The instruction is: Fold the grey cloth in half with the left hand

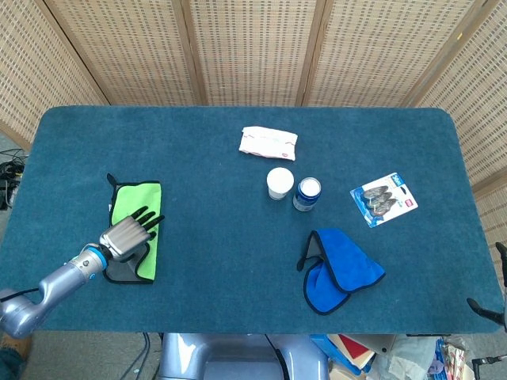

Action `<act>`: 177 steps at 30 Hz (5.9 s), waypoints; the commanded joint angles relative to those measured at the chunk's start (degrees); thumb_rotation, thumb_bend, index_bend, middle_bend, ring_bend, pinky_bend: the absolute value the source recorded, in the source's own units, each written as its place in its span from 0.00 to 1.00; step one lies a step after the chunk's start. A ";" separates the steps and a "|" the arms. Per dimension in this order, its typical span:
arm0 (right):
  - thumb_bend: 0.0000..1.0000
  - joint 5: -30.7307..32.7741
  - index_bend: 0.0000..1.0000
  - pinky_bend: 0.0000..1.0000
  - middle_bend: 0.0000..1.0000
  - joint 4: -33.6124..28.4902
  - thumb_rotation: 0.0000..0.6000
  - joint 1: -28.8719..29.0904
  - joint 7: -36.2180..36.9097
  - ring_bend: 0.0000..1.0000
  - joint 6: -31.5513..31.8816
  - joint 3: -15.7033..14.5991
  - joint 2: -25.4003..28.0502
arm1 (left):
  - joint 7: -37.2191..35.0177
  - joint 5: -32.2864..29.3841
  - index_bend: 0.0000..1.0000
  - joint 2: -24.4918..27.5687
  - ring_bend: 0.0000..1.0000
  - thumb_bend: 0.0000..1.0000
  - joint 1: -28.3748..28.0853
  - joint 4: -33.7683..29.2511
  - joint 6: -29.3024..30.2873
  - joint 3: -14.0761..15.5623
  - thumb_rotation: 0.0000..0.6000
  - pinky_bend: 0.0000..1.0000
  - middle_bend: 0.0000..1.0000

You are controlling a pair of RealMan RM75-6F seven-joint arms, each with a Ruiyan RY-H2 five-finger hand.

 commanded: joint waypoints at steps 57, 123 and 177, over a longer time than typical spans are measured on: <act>0.00 0.04 0.00 0.00 0.00 0.29 1.00 0.27 -0.63 0.00 -0.51 -0.20 -0.40 | -4.22 2.28 0.58 -5.47 0.00 0.41 1.18 7.39 1.26 0.36 1.00 0.00 0.00; 0.00 -1.69 0.00 0.00 0.00 -0.40 1.00 0.36 -1.69 0.00 -0.53 -1.26 -0.71 | -33.05 14.54 0.00 2.63 0.00 0.27 12.31 12.88 20.55 6.53 1.00 0.00 0.00; 0.00 1.77 0.01 0.00 0.00 0.87 1.00 1.71 -1.81 0.00 -3.65 -0.43 -1.17 | -13.15 -31.05 0.43 -28.94 0.00 0.41 -3.36 54.20 -15.21 -17.29 1.00 0.00 0.00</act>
